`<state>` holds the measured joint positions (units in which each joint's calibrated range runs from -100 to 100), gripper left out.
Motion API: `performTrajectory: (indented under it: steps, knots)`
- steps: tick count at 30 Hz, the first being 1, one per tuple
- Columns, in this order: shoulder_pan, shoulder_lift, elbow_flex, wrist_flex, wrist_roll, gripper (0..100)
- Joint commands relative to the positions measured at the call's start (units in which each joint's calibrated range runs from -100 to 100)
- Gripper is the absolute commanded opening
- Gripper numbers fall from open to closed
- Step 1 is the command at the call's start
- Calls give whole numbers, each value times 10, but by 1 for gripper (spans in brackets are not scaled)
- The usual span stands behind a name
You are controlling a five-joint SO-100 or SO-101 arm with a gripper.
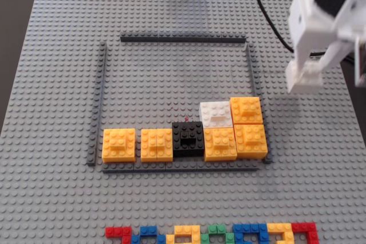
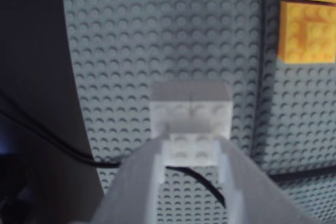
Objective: Grab the cube and place it into the grid
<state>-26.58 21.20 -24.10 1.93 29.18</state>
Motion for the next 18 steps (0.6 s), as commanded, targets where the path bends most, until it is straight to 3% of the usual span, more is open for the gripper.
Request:
performTrajectory:
  steps: [1, 18]
  knots:
    - [3, -142, -39, 15, 15, 2]
    - [134, -393, 213, -26, 109, 2]
